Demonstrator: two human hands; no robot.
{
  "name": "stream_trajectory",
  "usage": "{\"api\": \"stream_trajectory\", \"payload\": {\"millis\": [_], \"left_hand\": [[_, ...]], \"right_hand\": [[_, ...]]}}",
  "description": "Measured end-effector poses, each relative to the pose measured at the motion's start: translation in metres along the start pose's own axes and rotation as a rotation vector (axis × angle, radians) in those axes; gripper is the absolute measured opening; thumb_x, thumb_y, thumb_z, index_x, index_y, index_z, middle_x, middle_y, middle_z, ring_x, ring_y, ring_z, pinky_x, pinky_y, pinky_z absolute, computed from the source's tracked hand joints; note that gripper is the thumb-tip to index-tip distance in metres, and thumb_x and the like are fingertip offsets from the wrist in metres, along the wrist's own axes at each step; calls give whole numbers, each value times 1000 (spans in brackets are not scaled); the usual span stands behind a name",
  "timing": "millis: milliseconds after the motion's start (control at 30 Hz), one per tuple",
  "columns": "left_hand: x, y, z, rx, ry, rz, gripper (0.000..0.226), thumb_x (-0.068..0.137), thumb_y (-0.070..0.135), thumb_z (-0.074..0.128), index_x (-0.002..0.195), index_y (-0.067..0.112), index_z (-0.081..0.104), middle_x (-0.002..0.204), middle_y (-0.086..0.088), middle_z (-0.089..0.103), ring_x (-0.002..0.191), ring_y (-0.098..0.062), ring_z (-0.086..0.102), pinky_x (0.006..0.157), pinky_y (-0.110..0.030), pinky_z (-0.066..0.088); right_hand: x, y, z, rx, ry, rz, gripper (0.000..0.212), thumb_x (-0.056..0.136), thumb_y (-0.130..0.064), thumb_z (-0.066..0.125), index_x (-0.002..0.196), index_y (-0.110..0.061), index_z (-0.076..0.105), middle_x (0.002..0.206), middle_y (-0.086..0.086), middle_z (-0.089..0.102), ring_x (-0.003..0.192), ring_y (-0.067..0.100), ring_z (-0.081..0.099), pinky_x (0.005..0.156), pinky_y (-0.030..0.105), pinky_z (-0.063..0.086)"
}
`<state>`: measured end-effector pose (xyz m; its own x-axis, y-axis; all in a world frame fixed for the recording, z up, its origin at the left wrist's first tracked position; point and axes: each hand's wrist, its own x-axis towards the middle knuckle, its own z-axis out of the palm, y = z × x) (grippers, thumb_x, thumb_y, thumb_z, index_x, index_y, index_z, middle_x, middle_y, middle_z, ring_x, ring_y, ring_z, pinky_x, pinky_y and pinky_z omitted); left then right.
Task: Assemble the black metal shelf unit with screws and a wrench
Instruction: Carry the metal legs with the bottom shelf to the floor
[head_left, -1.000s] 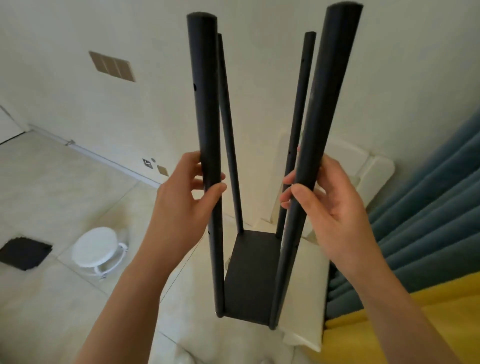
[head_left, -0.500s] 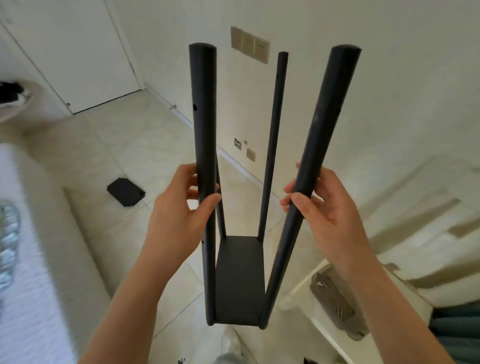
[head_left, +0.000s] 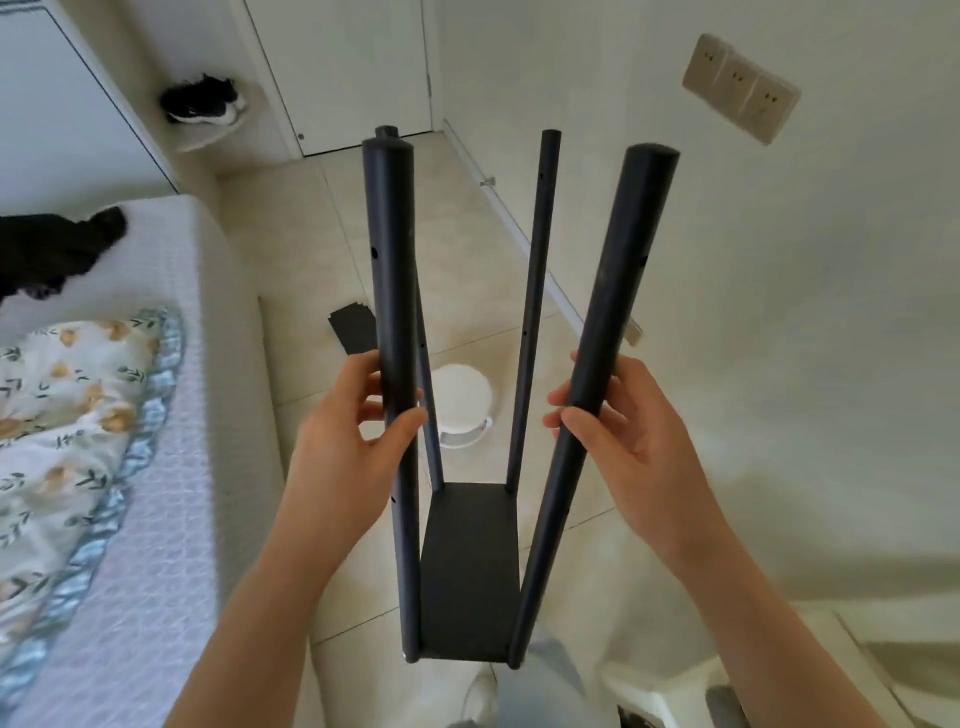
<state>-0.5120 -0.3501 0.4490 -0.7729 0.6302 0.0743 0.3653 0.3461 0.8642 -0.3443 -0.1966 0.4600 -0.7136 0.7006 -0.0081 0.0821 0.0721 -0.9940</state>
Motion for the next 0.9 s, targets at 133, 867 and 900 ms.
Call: {"api": "stream_trajectory", "payload": {"millis": [133,867,900], "left_hand": [[41,-10,1,2,68,-37,40,91,22,72,105,52,49,100,34,65,98,12,60,66,-7,47],[262,-111,-53,-3,233,-267,31,89,13,74,106,33,58,98,22,69,95,1,65,69,-6,47],[274,-119,-63,1,228,-268,30,89,14,74,108,31,58,100,21,69,96,-1,66,70,-8,47]], "right_hand": [[61,5,8,-2,-84,10,39,80,-35,62,118,-29,53,105,-8,70,102,16,69,88,23,56],[337,22,136,-138,-349,70,38,90,-13,66,110,-39,46,111,-11,67,103,10,68,85,19,55],[347,21,149,-139,-343,73,38,90,-13,65,111,-39,46,111,-10,67,103,11,68,85,20,55]]}}
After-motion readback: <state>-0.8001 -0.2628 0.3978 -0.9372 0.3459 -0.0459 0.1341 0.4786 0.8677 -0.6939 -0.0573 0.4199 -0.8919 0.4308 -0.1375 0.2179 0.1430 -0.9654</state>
